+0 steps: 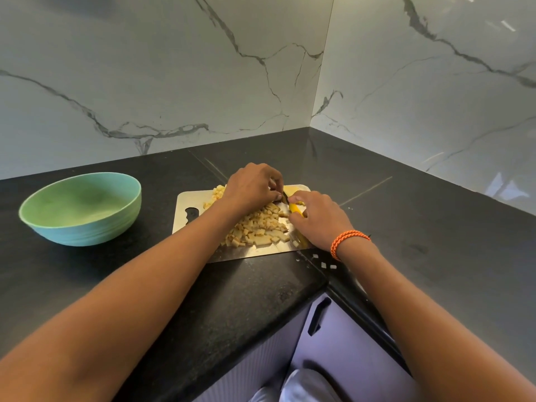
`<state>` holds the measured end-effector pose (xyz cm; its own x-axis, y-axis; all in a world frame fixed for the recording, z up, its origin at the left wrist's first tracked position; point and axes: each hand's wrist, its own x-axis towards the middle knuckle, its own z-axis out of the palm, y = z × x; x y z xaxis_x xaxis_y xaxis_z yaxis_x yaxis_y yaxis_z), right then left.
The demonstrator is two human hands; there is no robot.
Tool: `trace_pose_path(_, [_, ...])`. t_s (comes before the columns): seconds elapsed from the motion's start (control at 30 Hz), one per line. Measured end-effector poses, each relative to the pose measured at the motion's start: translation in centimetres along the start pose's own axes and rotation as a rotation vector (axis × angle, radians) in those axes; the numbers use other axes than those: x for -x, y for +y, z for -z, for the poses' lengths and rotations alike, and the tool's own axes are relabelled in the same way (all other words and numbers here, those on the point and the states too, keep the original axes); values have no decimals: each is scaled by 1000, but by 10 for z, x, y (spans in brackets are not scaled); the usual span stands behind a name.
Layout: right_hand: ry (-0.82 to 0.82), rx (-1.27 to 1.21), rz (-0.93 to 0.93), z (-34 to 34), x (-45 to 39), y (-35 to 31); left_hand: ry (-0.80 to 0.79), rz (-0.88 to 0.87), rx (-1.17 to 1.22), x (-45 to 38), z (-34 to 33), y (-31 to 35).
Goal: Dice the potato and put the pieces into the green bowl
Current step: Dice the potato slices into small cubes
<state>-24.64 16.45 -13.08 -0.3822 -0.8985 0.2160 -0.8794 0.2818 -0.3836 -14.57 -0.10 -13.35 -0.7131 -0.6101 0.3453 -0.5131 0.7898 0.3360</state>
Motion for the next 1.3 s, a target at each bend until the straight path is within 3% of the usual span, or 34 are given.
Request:
trace_pose_path(0.27, [-3,-12,-19,5,21,3,5,-29,-69,0,1,0])
trace_pose_path(0.6, [14,10,0,20,62,8,-29,4,6,4,3,1])
trace_pose_path(0.83, [209,-51,0,34,34,17,-13,63,76,5,7,3])
trace_pose_path(1.13, [307,-45,-113,14,16,38,98,-22,-111,3,3,15])
trace_pose_path(1.3, [330,-17,-126,12,14,38,-40,-93,-117,-3,2,19])
